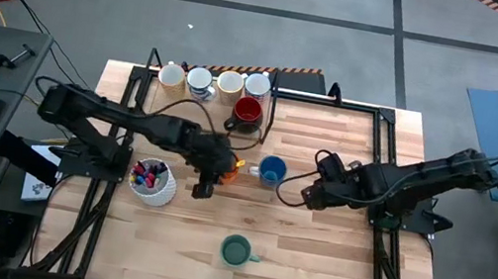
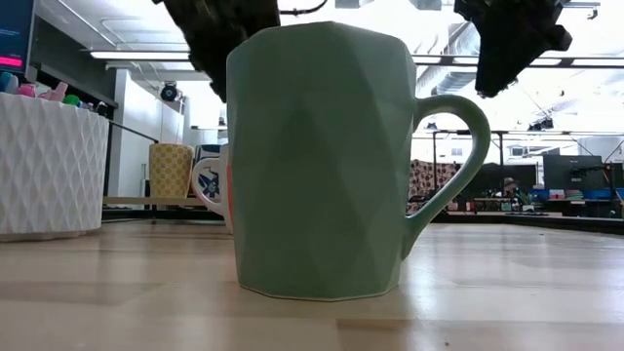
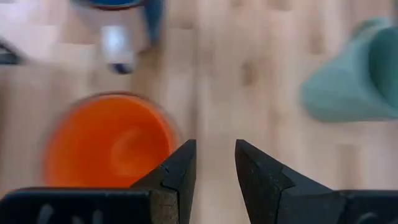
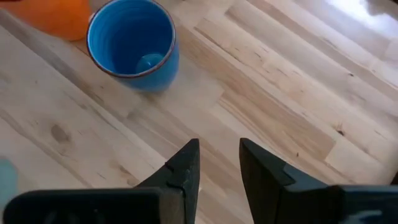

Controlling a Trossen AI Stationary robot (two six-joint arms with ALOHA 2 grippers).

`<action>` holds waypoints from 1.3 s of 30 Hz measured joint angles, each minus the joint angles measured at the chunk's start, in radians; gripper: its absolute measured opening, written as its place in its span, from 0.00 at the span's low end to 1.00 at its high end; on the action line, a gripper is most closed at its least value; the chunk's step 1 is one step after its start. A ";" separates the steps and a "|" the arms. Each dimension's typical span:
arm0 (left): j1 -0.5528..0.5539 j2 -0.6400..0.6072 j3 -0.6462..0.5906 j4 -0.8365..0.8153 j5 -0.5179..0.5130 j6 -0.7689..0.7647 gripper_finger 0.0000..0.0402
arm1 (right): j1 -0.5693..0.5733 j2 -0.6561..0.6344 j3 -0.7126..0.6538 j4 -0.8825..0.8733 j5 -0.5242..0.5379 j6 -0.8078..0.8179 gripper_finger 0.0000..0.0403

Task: Place coffee mugs
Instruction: Put the orange mug on the shelf

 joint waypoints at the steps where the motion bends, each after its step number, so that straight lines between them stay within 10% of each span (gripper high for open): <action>1: 0.002 0.012 0.009 -0.012 -0.033 0.007 0.25 | 0.000 0.001 0.000 0.000 0.005 -0.001 0.23; 32: 0.012 0.266 0.019 -0.007 -0.088 -0.004 0.25 | 0.000 0.003 0.000 -0.016 0.055 -0.037 0.23; 39: 0.012 0.248 0.021 0.012 -0.093 -0.030 0.04 | 0.000 0.003 0.000 -0.017 0.080 -0.052 0.23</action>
